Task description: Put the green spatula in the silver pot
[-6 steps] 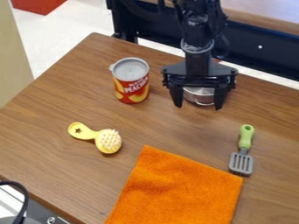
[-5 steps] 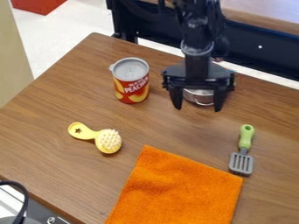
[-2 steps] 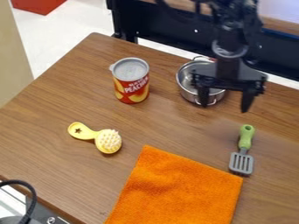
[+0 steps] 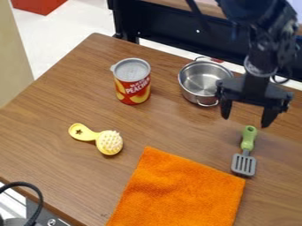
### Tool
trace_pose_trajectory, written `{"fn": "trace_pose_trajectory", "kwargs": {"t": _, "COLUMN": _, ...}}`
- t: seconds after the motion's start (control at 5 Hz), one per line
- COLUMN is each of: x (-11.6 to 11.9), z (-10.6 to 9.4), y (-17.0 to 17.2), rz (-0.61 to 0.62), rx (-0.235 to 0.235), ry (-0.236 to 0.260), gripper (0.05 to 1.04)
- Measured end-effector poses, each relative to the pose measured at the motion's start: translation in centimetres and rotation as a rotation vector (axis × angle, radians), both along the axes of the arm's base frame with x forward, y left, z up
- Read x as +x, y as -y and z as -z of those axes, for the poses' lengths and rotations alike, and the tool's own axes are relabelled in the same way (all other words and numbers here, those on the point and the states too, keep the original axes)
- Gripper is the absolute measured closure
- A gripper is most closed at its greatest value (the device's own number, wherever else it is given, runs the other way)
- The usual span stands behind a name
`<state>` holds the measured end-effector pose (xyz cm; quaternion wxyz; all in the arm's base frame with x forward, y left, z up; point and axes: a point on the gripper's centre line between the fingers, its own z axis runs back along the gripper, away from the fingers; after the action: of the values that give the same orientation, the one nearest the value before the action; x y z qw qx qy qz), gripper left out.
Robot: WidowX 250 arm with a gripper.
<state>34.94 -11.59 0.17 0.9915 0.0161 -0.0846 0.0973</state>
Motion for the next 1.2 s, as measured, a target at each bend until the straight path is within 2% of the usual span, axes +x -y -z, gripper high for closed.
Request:
{"fn": "trace_pose_trajectory", "kwargs": {"t": 0.2, "x": 0.2, "z": 1.0, "y": 0.3, "rz": 0.002, "rx": 0.010, "ry": 0.017, "gripper": 0.085}}
{"fn": "trace_pose_trajectory", "kwargs": {"t": 0.4, "x": 0.0, "z": 1.7, "y": 0.9, "rz": -0.003, "rx": -0.033, "ry": 0.005, "gripper": 0.085}}
{"fn": "trace_pose_trajectory", "kwargs": {"t": 0.6, "x": 0.1, "z": 1.9, "y": 0.9, "rz": -0.009, "rx": -0.053, "ry": 0.005, "gripper": 0.085}}
{"fn": "trace_pose_trajectory", "kwargs": {"t": 0.8, "x": 0.0, "z": 2.4, "y": 0.7, "rz": -0.014, "rx": -0.043, "ry": -0.003, "gripper": 0.137}}
{"fn": "trace_pose_trajectory", "kwargs": {"t": 1.0, "x": 0.0, "z": 2.7, "y": 0.8, "rz": -0.005, "rx": -0.043, "ry": -0.006, "gripper": 0.415}}
{"fn": "trace_pose_trajectory", "kwargs": {"t": 1.2, "x": -0.4, "z": 3.0, "y": 0.7, "rz": 0.005, "rx": -0.040, "ry": -0.031, "gripper": 0.669}}
